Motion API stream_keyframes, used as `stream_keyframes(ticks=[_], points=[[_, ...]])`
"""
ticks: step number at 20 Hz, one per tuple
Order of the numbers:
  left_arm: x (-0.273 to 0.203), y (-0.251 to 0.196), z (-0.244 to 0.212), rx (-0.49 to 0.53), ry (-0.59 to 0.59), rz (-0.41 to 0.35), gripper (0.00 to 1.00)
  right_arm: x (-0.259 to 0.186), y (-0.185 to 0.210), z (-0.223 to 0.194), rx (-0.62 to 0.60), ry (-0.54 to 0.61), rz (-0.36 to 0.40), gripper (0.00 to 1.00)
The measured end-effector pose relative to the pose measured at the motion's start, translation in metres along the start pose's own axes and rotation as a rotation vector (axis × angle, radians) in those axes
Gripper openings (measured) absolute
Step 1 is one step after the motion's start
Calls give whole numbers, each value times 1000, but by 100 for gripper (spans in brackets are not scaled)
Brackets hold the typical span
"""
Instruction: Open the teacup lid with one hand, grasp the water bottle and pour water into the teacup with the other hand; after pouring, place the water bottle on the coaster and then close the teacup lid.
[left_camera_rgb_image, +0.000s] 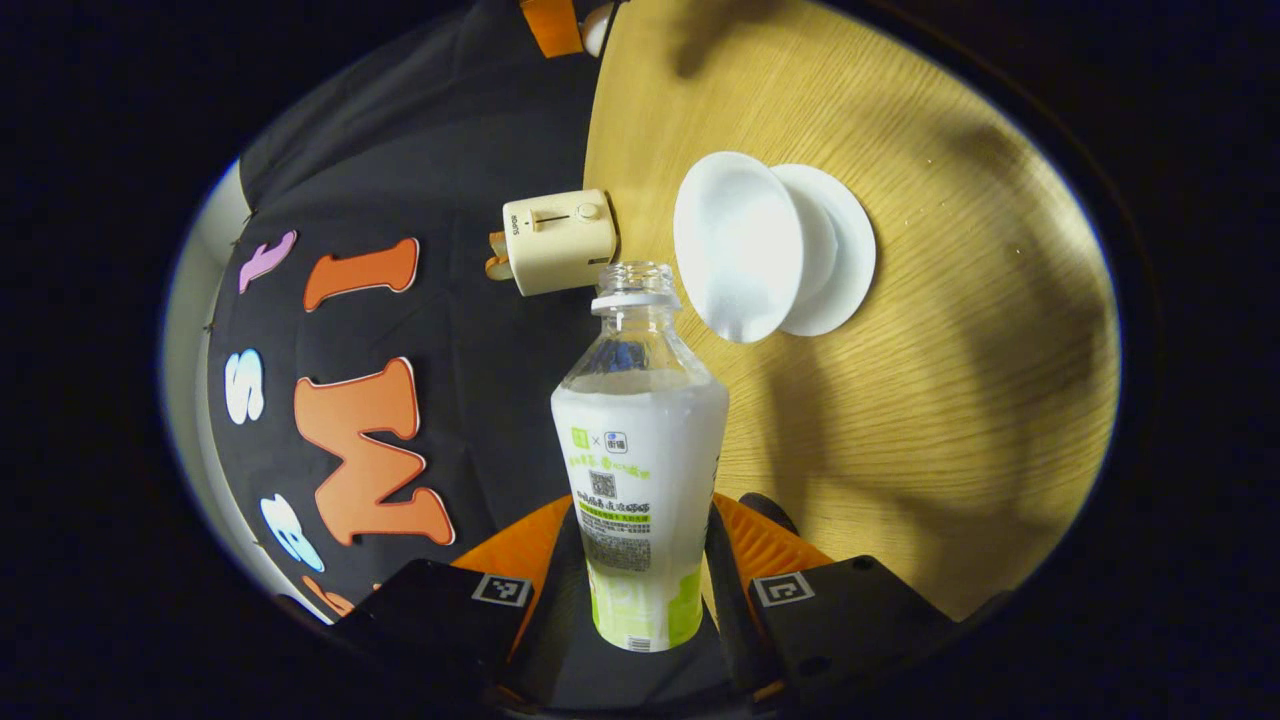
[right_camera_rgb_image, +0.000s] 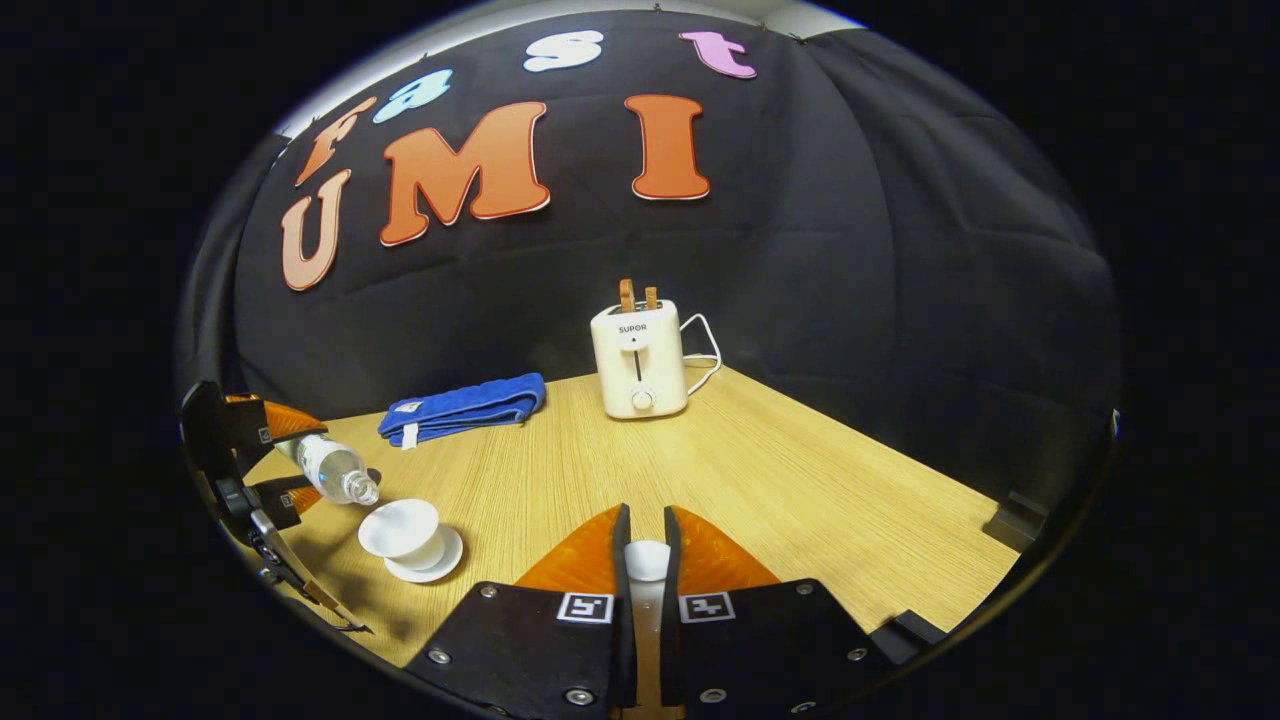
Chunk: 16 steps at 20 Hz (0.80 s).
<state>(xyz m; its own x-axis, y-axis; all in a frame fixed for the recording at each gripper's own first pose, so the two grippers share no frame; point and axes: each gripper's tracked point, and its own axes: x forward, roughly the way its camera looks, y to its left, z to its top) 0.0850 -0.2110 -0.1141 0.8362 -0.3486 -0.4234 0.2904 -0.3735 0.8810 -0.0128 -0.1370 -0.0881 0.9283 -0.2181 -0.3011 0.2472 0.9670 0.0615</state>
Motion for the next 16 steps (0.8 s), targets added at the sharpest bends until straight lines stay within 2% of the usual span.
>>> stream_keyframes(ticks=[5,10,11,15,16], points=[[4,9,-2,101,13,-23,64,-1,1,0,3,1,7,10],[1,19,2,204,9,-30,65,-2,4,-2,5,5,16,10],[1,21,2,223,7,-32,67,-2,4,-1,4,4,16,10],[0,28,8,288,-7,-39,65,-2,3,-1,10,4,18,10],[-1,29,10,300,-12,-39,67,-3,3,-2,12,4,19,10]])
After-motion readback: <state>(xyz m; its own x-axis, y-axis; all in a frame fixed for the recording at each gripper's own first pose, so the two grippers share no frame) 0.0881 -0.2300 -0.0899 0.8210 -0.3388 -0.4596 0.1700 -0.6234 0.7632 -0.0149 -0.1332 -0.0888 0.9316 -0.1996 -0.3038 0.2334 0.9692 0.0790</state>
